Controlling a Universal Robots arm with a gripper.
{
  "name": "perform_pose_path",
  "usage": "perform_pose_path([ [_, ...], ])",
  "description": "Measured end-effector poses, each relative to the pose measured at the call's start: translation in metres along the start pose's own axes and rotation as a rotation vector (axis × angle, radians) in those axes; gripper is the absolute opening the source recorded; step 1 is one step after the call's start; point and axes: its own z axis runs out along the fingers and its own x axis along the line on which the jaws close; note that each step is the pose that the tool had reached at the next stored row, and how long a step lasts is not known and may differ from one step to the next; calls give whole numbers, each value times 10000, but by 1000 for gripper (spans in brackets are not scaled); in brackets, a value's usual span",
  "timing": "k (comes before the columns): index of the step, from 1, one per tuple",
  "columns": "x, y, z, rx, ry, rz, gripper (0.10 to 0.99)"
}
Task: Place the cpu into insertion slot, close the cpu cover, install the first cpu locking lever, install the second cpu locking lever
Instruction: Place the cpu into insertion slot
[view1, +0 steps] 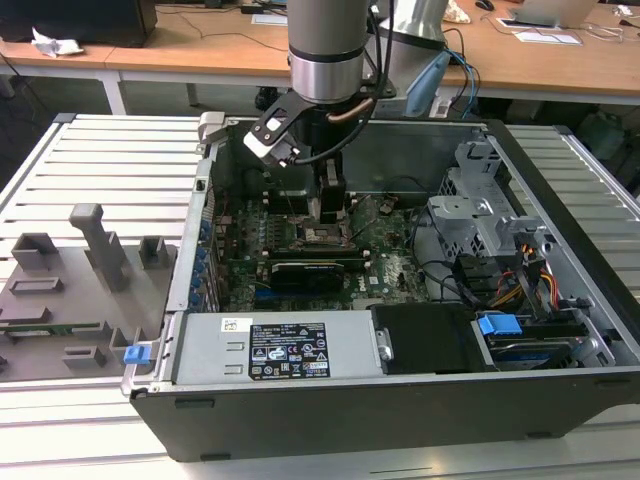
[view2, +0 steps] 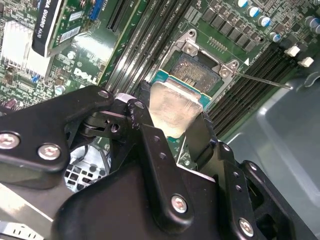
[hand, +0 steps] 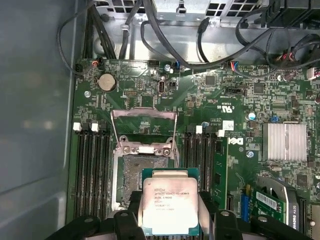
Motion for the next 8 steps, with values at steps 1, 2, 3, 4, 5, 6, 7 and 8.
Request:
perform_pose_path([
  [1, 0, -2, 23, -1, -4, 0, 529],
  [2, -1, -4, 39, -1, -7, -1, 529],
  [3, -1, -5, 58, -1, -8, -1, 529],
  [4, -1, -7, 82, -1, -11, -1, 529],
  [5, 2, -9, 101, -1, -15, 1, 529],
  [6, 8, -11, 126, -1, -17, 1, 529],
  [7, 13, -12, 141, -1, -19, -1, 529],
  [8, 24, -13, 165, -2, -19, -2, 529],
])
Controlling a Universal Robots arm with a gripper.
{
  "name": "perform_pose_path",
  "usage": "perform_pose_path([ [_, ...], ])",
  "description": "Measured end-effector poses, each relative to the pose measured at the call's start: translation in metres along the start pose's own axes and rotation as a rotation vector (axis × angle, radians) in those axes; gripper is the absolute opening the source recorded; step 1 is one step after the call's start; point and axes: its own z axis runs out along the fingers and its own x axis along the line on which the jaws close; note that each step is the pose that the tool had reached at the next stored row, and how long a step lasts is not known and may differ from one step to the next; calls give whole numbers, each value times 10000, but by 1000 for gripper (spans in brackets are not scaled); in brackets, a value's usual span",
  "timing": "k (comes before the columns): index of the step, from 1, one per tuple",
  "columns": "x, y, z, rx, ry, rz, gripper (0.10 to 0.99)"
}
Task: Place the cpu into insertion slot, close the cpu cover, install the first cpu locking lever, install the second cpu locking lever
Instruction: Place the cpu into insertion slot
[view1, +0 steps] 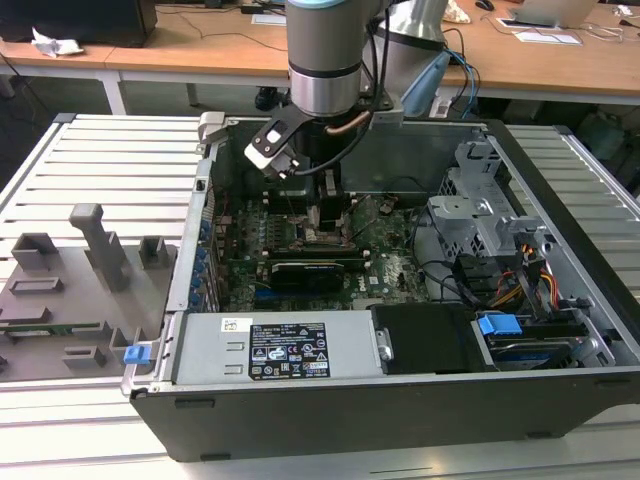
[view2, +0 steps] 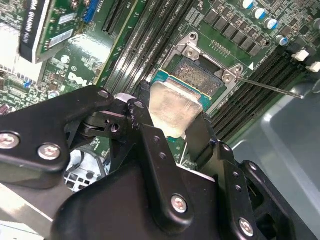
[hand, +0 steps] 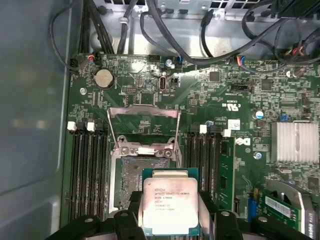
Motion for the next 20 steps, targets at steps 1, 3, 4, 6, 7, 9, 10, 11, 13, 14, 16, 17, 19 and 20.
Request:
perform_pose_path([
  [1, 9, -1, 18, 1, -1, 0, 529],
  [3, 45, -6, 91, 0, 1, 0, 529],
  [4, 53, -7, 108, 1, 1, 0, 529],
  [6, 66, -10, 140, 1, -3, 7, 529],
  [7, 72, -11, 155, 2, -10, 26, 529],
  [9, 76, -13, 190, 0, -21, 141, 529],
  [10, 81, -15, 208, 0, -26, 185, 529],
  [11, 85, -16, 223, -1, -26, 198, 529],
  [13, 95, -17, 241, 0, -29, 199, 529],
  [14, 101, -17, 247, 0, -29, 198, 529],
  [16, 120, -18, 262, -2, -35, 290, 529],
  [17, 124, -19, 267, -2, -40, 340, 529],
  [19, 134, -21, 295, -2, -41, 354, 529],
  [20, 137, -30, 303, -2, -41, 354, 529],
])
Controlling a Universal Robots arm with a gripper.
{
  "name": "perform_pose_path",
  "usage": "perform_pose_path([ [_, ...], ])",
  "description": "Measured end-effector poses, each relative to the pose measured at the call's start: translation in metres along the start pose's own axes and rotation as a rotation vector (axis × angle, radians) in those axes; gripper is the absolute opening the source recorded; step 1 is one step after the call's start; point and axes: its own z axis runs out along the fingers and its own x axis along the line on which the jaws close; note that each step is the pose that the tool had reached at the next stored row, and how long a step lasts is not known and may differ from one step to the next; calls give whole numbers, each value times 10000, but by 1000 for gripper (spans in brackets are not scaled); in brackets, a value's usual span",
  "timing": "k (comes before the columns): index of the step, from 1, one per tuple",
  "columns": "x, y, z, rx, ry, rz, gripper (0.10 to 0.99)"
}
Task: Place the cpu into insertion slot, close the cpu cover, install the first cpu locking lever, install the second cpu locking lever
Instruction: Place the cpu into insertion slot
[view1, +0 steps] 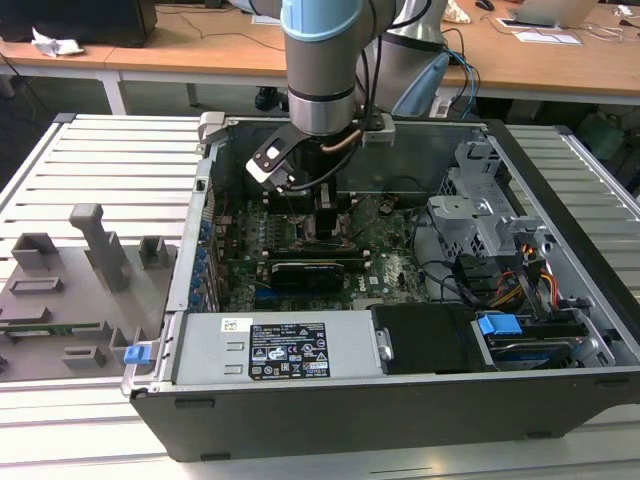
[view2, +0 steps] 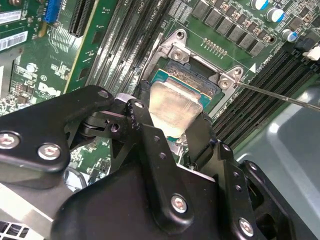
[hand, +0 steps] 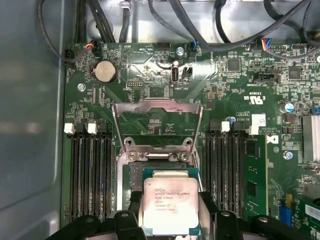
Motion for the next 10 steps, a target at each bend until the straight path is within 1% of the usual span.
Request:
perform_pose_path([
  [3, 23, -4, 25, 1, -5, -2, 529],
  [5, 54, -6, 45, 0, -27, 8, 529],
  [10, 57, -9, 88, 0, -40, 80, 529],
])
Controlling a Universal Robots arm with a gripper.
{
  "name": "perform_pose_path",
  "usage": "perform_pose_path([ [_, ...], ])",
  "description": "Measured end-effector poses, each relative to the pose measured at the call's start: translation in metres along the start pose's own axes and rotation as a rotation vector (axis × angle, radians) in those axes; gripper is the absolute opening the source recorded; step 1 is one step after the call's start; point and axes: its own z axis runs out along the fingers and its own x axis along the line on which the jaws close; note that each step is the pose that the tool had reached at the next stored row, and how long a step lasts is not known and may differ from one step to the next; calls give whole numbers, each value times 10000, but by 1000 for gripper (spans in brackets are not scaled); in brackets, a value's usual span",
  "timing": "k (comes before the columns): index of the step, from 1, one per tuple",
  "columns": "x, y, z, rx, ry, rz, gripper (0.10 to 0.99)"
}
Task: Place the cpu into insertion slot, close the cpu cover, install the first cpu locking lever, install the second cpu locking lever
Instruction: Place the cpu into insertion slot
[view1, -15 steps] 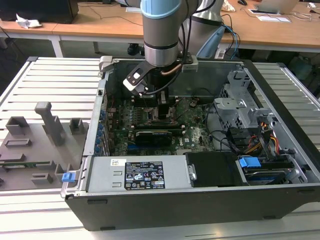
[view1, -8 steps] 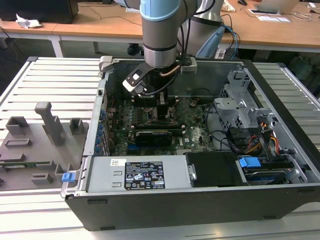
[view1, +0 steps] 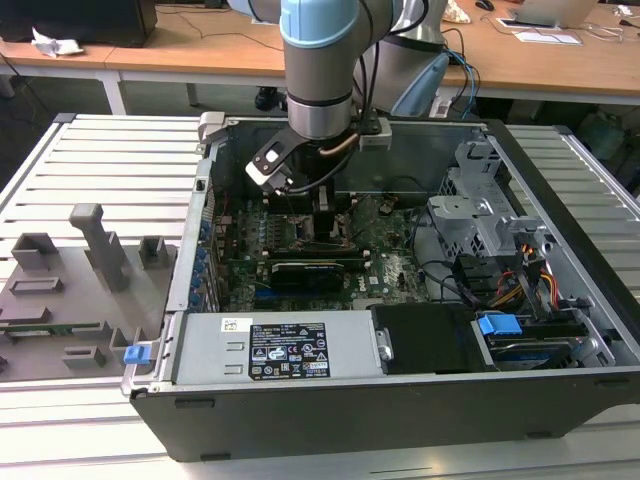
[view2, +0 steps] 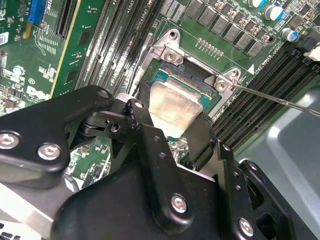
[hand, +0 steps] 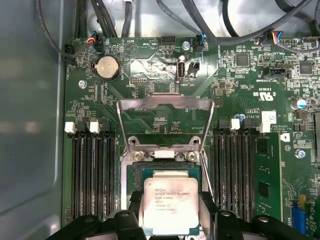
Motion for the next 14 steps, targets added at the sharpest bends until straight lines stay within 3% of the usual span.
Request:
perform_pose_path([
  [14, 39, -5, 80, 3, -46, -4, 529],
])
